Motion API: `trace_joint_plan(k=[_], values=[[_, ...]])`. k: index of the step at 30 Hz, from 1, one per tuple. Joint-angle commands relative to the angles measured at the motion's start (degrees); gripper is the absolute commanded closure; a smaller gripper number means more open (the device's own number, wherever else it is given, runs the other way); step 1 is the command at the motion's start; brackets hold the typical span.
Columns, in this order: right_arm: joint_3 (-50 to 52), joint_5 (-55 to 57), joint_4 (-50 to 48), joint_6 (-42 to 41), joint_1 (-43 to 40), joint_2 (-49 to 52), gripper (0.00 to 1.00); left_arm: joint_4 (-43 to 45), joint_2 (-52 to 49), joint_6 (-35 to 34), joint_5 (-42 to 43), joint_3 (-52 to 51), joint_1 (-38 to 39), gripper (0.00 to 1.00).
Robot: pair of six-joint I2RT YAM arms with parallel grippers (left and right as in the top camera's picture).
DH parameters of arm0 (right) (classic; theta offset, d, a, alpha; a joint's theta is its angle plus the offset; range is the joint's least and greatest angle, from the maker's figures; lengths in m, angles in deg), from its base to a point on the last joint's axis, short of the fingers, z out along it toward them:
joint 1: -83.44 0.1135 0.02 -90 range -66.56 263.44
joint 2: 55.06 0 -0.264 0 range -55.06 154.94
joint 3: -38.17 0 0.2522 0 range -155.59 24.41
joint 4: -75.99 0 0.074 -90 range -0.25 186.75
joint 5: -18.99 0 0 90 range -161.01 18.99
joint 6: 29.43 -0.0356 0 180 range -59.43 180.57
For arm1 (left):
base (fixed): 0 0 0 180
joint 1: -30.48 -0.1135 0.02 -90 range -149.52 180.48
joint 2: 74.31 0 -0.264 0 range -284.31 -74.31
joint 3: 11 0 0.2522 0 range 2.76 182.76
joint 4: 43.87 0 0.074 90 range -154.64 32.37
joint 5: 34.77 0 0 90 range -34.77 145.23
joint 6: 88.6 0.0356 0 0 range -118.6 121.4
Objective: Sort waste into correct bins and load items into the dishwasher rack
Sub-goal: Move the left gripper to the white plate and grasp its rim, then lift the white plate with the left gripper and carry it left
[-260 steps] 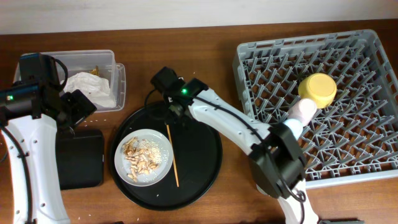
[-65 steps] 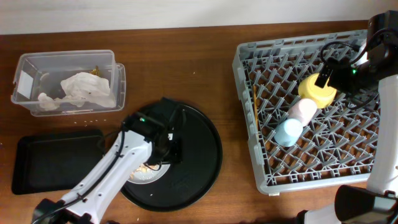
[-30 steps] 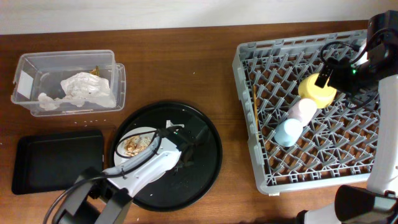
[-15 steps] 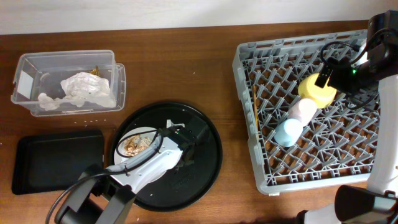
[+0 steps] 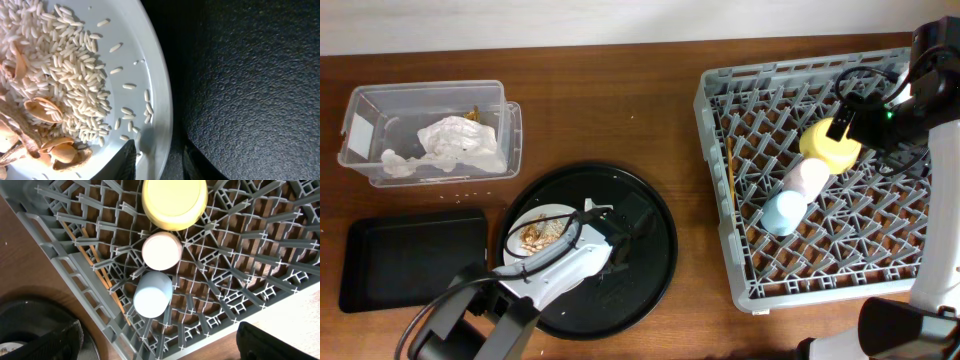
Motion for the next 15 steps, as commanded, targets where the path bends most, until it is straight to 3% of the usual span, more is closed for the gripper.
trace_joint_plan(k=[1, 7, 11, 15], values=[[-0.1, -0.3, 0.1, -0.1, -0.2, 0.3, 0.01, 0.3, -0.6, -0.6, -1.0, -1.2, 0.2, 0.71], [-0.1, -0.3, 0.1, -0.1, -0.2, 0.3, 0.01, 0.3, -0.6, -0.5, -1.0, -1.2, 0.2, 0.84], [-0.1, -0.3, 0.1, -0.1, -0.2, 0.3, 0.01, -0.5, -0.6, -0.5, -0.7, -1.1, 0.2, 0.86], [-0.1, -0.3, 0.1, -0.1, -0.2, 0.3, 0.01, -2.5, -0.6, -0.5, -0.8, -0.2, 0.2, 0.98]])
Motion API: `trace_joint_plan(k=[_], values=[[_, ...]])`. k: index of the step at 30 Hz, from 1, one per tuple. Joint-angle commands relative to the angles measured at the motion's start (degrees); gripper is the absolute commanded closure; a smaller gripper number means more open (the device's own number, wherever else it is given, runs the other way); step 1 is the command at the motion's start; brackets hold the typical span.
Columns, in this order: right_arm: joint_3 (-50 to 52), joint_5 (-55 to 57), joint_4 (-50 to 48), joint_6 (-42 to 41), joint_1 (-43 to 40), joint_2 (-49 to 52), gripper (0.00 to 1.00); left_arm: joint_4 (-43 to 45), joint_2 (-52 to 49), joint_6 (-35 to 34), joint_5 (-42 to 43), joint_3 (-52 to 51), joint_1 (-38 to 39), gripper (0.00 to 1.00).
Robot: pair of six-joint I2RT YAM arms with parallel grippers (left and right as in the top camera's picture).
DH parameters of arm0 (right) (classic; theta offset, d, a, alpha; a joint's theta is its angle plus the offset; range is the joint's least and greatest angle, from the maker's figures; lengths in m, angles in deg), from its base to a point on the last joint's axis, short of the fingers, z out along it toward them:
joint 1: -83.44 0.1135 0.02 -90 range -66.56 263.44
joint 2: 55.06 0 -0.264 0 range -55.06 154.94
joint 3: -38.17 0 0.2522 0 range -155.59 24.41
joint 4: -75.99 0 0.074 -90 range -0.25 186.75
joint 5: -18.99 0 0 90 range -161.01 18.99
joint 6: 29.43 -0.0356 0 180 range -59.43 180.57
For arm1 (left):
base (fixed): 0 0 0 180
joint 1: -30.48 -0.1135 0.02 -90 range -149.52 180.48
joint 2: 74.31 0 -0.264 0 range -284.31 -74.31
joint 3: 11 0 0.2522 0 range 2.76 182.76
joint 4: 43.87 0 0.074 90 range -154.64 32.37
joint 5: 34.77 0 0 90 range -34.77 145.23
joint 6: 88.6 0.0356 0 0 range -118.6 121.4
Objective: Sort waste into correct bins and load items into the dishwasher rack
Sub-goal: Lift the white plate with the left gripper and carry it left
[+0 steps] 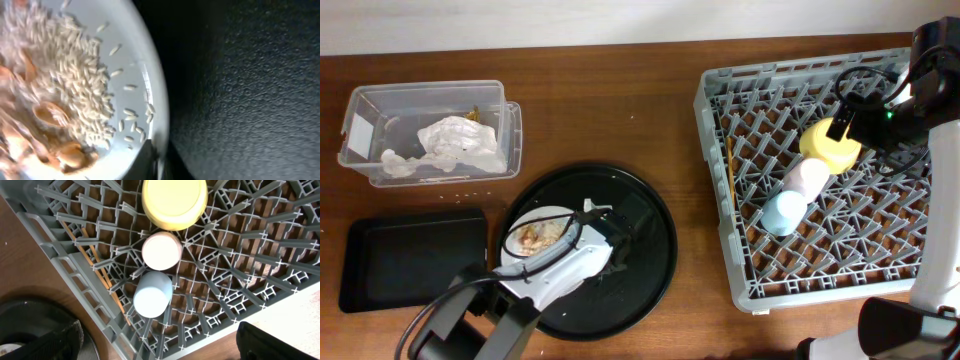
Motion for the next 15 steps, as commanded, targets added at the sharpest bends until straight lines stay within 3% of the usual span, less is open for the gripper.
trace_joint_plan(k=[1, 15], values=[[-0.1, -0.3, 0.2, -0.1, -0.2, 0.3, 0.01, -2.4, -0.6, -0.9, 0.8, 0.4, 0.0, 0.99], [-0.1, -0.3, 0.2, -0.1, -0.2, 0.3, 0.01, -9.2, -0.6, -0.9, 1.2, 4.6, 0.0, 0.99]])
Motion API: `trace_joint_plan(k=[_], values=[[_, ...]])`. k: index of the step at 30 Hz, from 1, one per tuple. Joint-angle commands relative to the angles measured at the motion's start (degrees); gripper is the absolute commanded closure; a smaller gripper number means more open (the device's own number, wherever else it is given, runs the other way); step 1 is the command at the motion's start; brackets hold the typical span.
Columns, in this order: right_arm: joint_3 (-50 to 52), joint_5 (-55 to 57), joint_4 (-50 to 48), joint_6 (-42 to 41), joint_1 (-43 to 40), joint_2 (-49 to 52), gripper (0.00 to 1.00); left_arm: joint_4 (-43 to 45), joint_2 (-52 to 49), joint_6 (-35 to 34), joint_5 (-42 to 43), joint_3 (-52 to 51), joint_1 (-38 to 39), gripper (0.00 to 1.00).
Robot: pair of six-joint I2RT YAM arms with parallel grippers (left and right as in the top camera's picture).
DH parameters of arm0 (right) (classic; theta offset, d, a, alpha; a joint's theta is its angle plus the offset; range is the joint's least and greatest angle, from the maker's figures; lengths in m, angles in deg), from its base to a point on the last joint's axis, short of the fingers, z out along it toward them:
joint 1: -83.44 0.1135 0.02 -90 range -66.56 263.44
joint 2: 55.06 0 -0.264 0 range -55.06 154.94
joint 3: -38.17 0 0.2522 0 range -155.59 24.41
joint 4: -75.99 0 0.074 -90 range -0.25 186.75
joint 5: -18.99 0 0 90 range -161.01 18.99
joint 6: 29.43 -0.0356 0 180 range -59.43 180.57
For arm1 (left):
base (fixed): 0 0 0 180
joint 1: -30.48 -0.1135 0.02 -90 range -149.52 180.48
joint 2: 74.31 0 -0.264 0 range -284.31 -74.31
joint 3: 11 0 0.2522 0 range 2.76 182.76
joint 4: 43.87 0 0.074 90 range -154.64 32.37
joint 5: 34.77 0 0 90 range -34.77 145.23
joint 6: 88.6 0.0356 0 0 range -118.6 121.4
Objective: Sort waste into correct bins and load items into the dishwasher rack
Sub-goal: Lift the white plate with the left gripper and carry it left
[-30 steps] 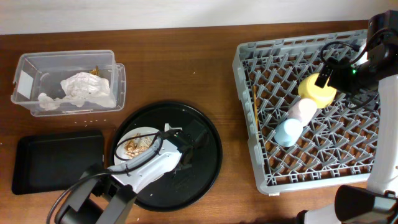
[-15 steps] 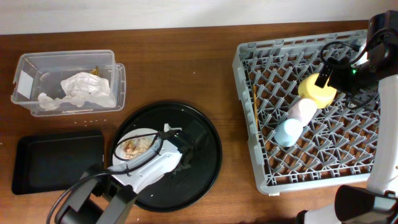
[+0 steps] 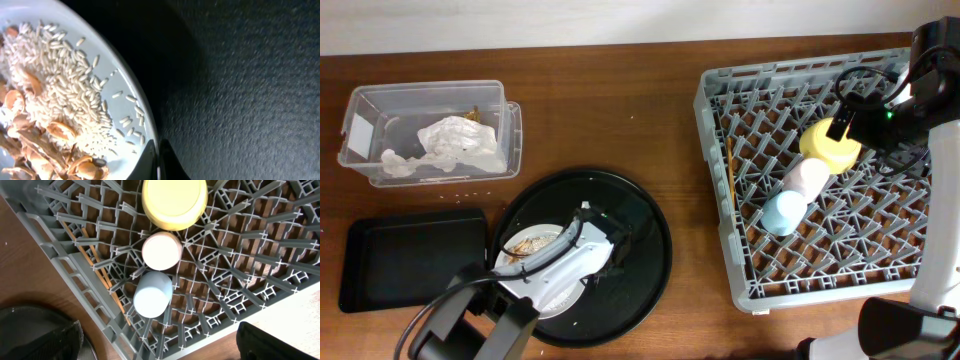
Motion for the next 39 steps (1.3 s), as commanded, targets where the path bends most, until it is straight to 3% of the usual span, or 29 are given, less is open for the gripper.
trace_joint_plan(k=[1, 13, 22, 31, 39], values=[[-0.1, -0.3, 0.2, -0.1, -0.2, 0.3, 0.01, -3.3, -0.6, -0.5, 0.2, 3.5, 0.1, 0.99], [-0.1, -0.3, 0.2, -0.1, -0.2, 0.3, 0.01, -15.1, -0.5, -0.5, -0.6, 15.4, 0.1, 0.99], [-0.1, -0.3, 0.2, -0.1, -0.2, 0.3, 0.01, -25.9, -0.2, -0.5, -9.9, 26.1, -2.4, 0.99], [-0.1, -0.3, 0.2, -0.1, -0.2, 0.3, 0.01, -22.6, 1.9, 5.1, -9.0, 27.3, -20.1, 0.99], [-0.1, -0.3, 0.2, -0.1, -0.2, 0.3, 0.01, -11.9, 4.9, 15.5, 6.1, 27.3, -36.3, 0.99]])
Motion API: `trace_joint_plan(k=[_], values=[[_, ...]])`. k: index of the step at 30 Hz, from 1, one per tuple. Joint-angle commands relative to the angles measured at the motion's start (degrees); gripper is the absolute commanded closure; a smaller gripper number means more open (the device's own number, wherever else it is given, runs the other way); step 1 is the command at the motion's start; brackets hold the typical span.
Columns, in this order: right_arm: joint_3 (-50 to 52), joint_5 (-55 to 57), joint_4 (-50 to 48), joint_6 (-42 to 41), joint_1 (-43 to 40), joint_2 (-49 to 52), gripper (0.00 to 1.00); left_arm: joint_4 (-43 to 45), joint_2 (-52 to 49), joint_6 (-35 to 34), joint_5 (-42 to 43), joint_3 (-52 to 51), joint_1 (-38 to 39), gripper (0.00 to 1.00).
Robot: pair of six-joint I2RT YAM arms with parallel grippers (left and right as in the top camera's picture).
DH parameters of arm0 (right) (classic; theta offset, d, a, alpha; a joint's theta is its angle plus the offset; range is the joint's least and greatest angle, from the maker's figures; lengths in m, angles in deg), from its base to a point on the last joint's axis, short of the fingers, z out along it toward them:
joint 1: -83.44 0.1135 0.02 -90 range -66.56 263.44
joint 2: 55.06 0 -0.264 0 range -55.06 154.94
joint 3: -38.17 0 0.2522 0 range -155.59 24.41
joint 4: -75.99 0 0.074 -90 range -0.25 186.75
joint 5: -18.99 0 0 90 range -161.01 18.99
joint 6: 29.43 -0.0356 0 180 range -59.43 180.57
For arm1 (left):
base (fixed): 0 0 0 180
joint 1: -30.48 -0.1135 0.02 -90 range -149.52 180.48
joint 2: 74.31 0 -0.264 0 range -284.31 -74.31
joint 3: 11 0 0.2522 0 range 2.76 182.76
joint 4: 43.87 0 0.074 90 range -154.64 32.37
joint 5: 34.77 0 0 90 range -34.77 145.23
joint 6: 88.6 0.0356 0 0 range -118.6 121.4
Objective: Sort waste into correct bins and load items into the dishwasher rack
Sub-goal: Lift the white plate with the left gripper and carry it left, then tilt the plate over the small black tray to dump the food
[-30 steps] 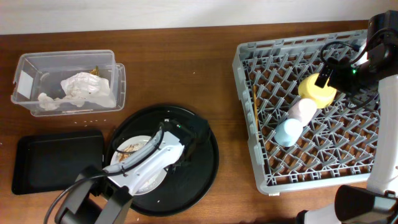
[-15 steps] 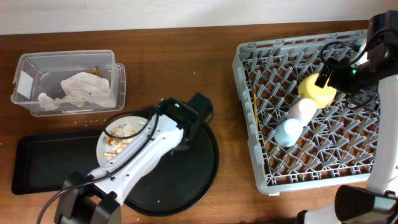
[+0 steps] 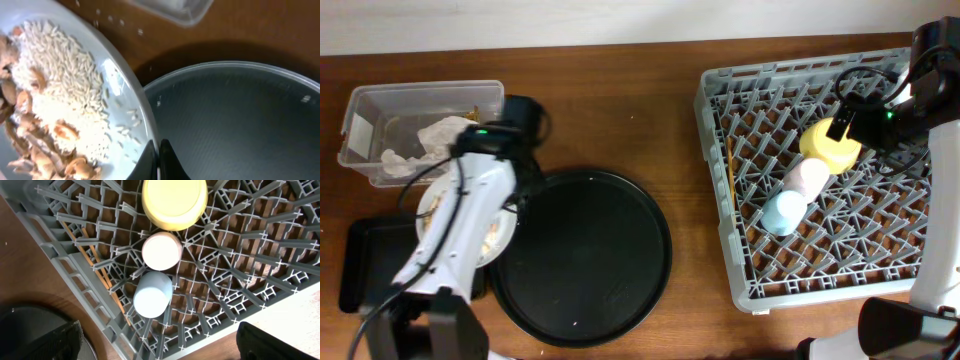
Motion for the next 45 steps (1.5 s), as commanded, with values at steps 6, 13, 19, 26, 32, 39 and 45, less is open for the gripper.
trace_joint_plan(k=[6, 13, 19, 26, 32, 39, 45], values=[[-0.1, -0.3, 0.1, -0.1, -0.2, 0.3, 0.01, 4.3, 3.5, 10.6, 17.0, 1.3, -14.8, 0.99], [-0.1, -0.3, 0.1, -0.1, -0.2, 0.3, 0.01, 4.5, 3.5, 14.2, 30.5, 1.2, -25.9, 0.99], [-0.1, -0.3, 0.1, -0.1, -0.2, 0.3, 0.01, 5.1, 3.5, 19.5, 44.4, 1.2, -35.4, 0.99], [-0.1, -0.3, 0.1, -0.1, -0.2, 0.3, 0.01, 3.0, 3.5, 24.3, 60.5, 1.2, -44.9, 0.99], [-0.1, -0.3, 0.1, -0.1, -0.2, 0.3, 0.01, 2.1, 3.5, 29.3, 67.4, 0.0, -51.2, 0.99], [-0.1, -0.3, 0.1, -0.1, -0.2, 0.3, 0.01, 2.1, 3.5, 33.1, 79.0, -4.0, -56.9, 0.99], [-0.1, -0.3, 0.1, -0.1, -0.2, 0.3, 0.01, 2.1, 3.5, 33.2, 79.2, -5.8, -59.4, 0.99]])
